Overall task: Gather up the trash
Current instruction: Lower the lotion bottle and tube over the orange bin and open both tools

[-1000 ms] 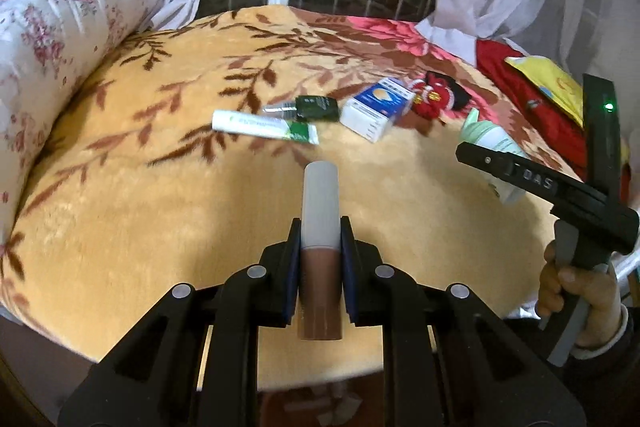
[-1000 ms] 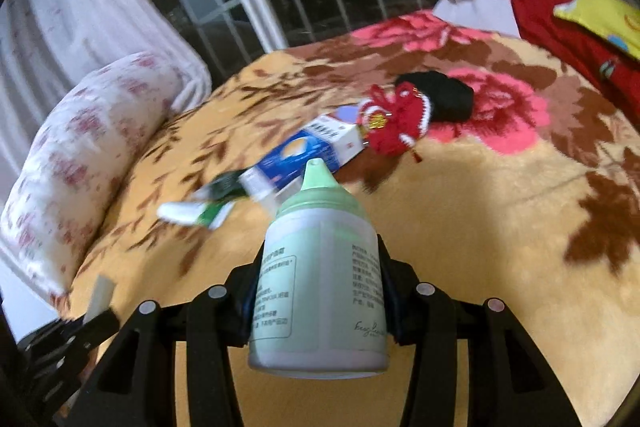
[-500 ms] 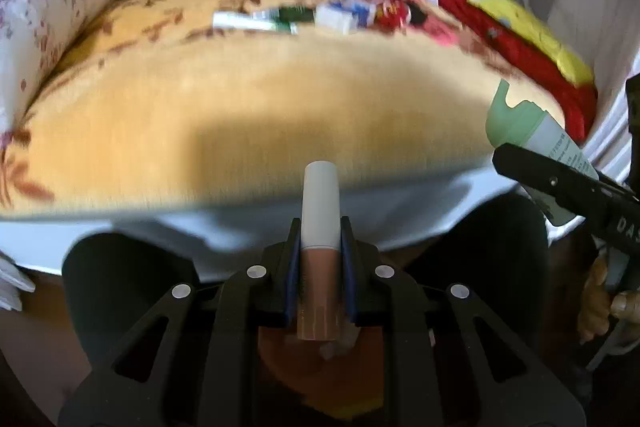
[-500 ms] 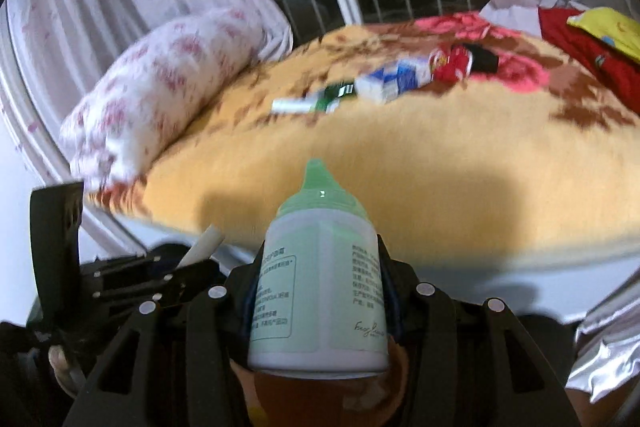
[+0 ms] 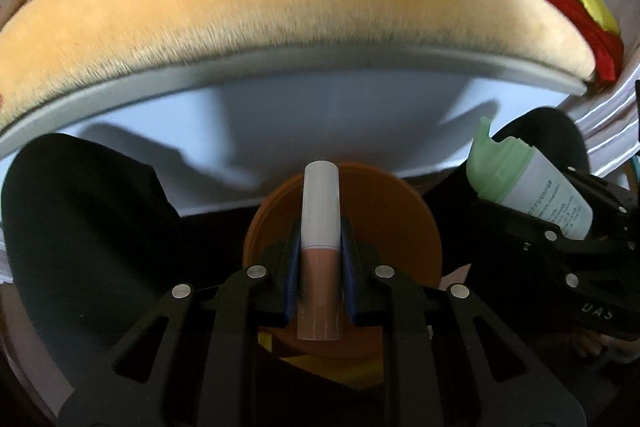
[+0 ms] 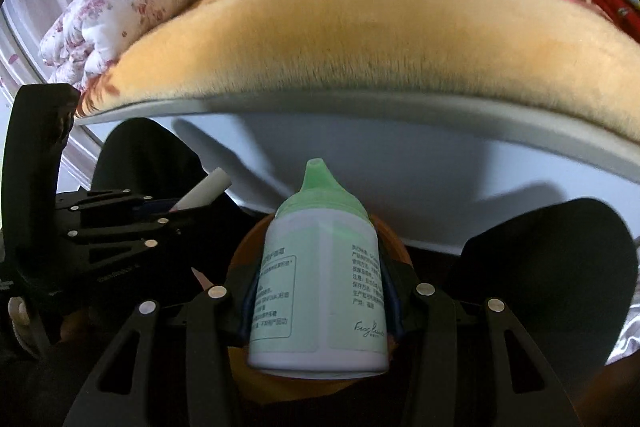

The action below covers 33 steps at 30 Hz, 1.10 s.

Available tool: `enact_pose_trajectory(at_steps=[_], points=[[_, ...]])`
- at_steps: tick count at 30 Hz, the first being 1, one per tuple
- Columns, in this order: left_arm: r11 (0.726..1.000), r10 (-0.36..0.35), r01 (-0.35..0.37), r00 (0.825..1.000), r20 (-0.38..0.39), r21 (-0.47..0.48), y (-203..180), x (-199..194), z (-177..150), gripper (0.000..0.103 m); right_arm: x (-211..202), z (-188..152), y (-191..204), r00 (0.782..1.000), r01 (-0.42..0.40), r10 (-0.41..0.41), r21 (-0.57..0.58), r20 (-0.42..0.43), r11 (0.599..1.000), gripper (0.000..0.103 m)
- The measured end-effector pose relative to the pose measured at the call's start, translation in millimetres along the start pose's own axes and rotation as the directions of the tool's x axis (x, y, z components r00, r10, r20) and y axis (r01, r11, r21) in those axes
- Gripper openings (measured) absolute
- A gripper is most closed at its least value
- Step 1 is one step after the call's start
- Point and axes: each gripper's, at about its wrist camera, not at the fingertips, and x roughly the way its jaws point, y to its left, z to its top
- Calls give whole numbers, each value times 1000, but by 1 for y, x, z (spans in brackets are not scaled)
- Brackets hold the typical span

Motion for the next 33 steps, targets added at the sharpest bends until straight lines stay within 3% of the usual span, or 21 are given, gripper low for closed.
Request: enact_pose_trajectory(at_steps=[14, 15, 16, 18, 28, 32, 33], points=[[1000, 10, -9, 992, -123, 5, -2, 37, 3, 18, 42, -7, -16, 988, 12, -2, 60, -157, 998, 49], [1000, 13, -13, 991, -136, 6, -2, 40, 3, 27, 43, -8, -17, 987, 17, -7, 63, -163, 998, 53], [1000, 21, -21, 990, -142, 6, -1, 41, 3, 45, 44, -8, -19, 986, 21, -9, 69, -167, 997, 56], [1000, 27, -27, 991, -129, -1, -1, 40, 7, 58, 41, -9, -21, 987, 24, -12, 74, -157, 997, 59], [1000, -1, 0, 997, -80, -21, 4, 20, 7, 58, 9, -12, -31, 997, 57, -51, 97, -62, 994, 65], [999, -31, 30, 999, 36, 29, 6, -25, 21, 60, -10, -12, -28, 996, 84, -85, 96, 8, 992, 72], [998, -36, 33, 997, 65, 44, 8, -37, 27, 68, -15, -12, -28, 996, 85, -87, 93, 28, 992, 72]])
